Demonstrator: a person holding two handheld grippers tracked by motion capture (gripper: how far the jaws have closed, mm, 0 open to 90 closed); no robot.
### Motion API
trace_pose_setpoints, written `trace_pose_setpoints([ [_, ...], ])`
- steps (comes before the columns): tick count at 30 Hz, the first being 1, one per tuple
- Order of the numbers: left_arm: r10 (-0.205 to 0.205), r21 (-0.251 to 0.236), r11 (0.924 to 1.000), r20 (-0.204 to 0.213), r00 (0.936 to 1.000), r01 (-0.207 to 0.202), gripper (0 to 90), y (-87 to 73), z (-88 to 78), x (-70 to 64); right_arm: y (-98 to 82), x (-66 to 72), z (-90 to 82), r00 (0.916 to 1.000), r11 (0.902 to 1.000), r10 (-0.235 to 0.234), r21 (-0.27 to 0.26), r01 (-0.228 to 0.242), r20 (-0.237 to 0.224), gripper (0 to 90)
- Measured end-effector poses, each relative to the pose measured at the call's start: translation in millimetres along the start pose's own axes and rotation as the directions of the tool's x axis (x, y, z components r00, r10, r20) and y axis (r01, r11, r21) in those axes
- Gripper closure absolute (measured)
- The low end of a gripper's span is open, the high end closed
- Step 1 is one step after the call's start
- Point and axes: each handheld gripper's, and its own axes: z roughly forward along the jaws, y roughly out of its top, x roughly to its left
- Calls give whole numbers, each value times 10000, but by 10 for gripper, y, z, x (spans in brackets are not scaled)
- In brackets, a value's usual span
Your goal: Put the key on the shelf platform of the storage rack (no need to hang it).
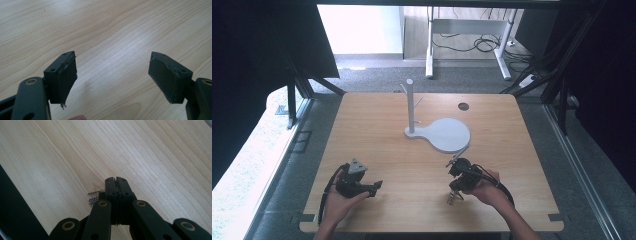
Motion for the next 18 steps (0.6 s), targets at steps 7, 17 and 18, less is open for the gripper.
trace_pose_setpoints([
  [7, -22, 33, 10000, -8, 10000, 22, 232, -3, 6, 3, 9, -15, -42, 10000, 10000, 2, -20, -2, 8, 896],
  [17, -5, 30, 10000, -28, 10000, 5, 232, 0, 3, -1, 17, -34, -183, 9999, 9998, -21, -199, 24, 136, 896],
  [18, -8, 24, 10000, -11, 10000, 8, 232, 0, 2, 0, 18, -36, -199, 9999, 9998, -19, -219, 23, 171, 896],
])
